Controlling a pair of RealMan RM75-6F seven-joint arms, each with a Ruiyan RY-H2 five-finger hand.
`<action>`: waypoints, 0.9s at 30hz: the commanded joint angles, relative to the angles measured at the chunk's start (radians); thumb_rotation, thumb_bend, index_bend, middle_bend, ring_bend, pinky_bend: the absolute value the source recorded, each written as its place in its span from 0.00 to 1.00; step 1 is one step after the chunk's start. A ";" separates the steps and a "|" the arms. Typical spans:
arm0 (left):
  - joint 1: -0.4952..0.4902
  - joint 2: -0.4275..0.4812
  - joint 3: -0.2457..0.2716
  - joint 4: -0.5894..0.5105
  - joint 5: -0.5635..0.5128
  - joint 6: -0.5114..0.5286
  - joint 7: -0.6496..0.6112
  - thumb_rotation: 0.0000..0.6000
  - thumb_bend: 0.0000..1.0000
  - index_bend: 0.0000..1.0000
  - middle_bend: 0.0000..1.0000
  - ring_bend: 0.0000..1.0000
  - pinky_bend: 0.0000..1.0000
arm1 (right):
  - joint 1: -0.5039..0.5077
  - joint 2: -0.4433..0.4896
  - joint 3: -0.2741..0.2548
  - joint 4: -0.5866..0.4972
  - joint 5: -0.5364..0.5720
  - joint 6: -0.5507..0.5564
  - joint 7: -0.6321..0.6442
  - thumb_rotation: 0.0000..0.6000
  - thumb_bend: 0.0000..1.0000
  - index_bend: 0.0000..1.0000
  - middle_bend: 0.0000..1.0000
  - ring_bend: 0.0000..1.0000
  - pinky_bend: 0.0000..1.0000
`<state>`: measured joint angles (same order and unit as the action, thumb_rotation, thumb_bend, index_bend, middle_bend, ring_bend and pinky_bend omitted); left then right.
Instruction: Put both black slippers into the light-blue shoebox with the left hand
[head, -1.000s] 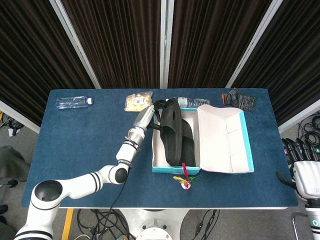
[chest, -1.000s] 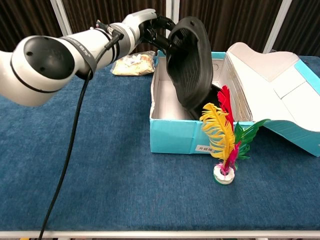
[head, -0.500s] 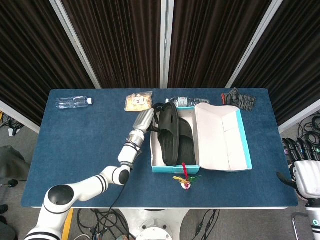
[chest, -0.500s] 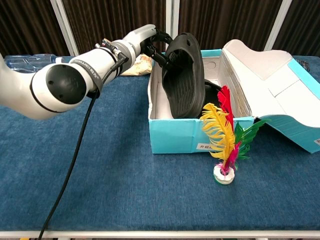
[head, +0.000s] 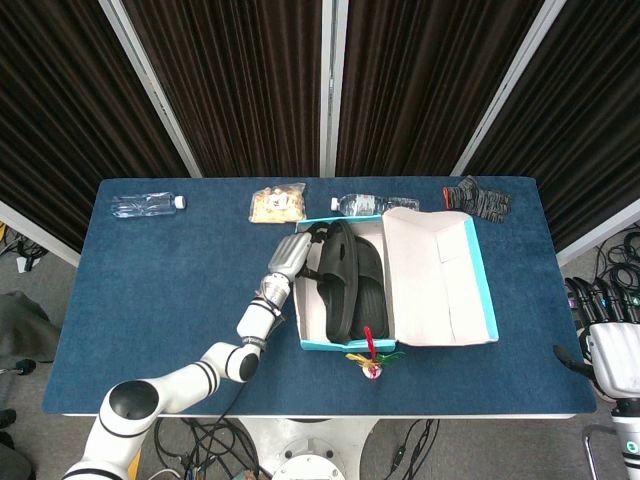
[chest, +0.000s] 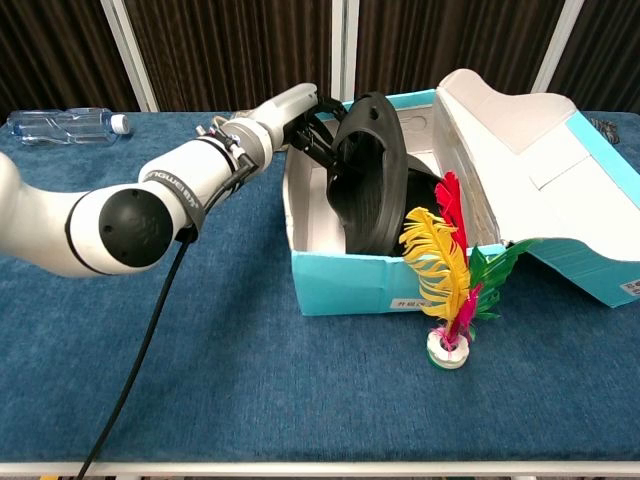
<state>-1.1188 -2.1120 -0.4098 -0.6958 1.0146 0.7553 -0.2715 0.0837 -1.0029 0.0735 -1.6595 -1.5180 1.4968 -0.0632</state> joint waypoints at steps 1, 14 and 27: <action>0.005 -0.005 0.001 0.003 0.000 -0.008 0.020 1.00 0.02 0.54 0.49 0.28 0.24 | -0.001 0.001 0.000 -0.001 -0.001 0.002 0.000 1.00 0.07 0.00 0.10 0.00 0.05; 0.012 -0.041 0.016 0.026 0.013 0.043 0.201 1.00 0.02 0.49 0.46 0.26 0.24 | -0.010 0.002 -0.004 0.001 -0.007 0.014 0.007 1.00 0.07 0.00 0.10 0.00 0.05; 0.020 -0.046 0.038 0.015 0.086 0.136 0.309 1.00 0.02 0.04 0.00 0.00 0.21 | -0.016 0.005 -0.007 0.003 -0.017 0.024 0.017 1.00 0.07 0.00 0.10 0.00 0.05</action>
<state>-1.1013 -2.1610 -0.3760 -0.6757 1.0910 0.8829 0.0325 0.0681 -0.9979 0.0670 -1.6567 -1.5350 1.5203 -0.0461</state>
